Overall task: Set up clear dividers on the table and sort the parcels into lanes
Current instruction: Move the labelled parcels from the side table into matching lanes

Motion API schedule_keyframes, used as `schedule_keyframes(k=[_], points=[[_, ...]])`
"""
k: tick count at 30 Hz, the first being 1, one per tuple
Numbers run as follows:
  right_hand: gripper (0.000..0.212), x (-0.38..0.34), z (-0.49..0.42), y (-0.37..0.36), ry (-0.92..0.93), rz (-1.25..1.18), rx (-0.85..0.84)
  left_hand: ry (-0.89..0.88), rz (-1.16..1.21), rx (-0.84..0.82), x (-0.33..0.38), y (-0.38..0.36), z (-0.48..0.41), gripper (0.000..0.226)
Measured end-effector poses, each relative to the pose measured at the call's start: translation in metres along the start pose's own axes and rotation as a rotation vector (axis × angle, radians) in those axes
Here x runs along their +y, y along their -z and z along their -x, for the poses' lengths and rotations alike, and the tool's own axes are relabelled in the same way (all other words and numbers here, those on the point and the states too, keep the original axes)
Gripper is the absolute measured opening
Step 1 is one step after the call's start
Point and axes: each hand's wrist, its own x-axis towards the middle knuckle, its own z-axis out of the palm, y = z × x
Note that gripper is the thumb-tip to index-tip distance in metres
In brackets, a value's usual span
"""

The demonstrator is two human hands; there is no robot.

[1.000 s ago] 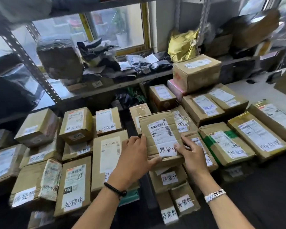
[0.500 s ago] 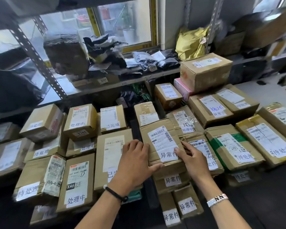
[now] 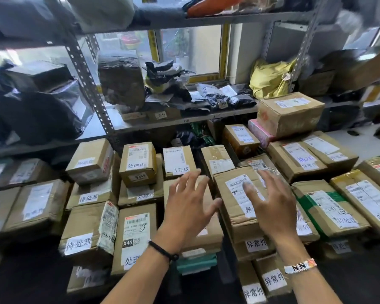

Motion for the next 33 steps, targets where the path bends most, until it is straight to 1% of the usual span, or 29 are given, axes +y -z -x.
schedule_keyframes(k=[3, 8, 11, 16, 20, 27, 29, 33], points=[[0.069, -0.049, 0.014, -0.010, 0.089, 0.004, 0.031, 0.016, 0.014, 0.079, -0.030, 0.020, 0.012, 0.069], [0.066, -0.136, 0.051, -0.050, 0.206, -0.024, 0.002, 0.079, 0.046, 0.163, -0.103, 0.055, 0.057, 0.067], [0.066, -0.189, 0.080, -0.084, 0.270, -0.037, -0.052, 0.145, 0.021, 0.171, -0.156, 0.075, 0.095, 0.071], [0.059, -0.264, 0.135, -0.145, 0.368, -0.070, -0.153, 0.268, 0.019, 0.199, -0.245, 0.097, 0.170, 0.067], [0.058, -0.329, 0.179, -0.198, 0.484, -0.080, -0.239, 0.426, 0.004, 0.223, -0.315, 0.117, 0.227, 0.067], [0.062, -0.405, 0.242, -0.269, 0.581, -0.113, -0.447, 0.602, 0.027, 0.246, -0.390, 0.130, 0.302, 0.066], [0.060, -0.415, 0.252, -0.284, 0.596, -0.137, -0.489, 0.646, 0.027, 0.232, -0.402, 0.130, 0.315, 0.067], [0.060, -0.436, 0.272, -0.326, 0.596, -0.166, -0.596, 0.741, 0.047, 0.170, -0.440, 0.120, 0.341, 0.063]])
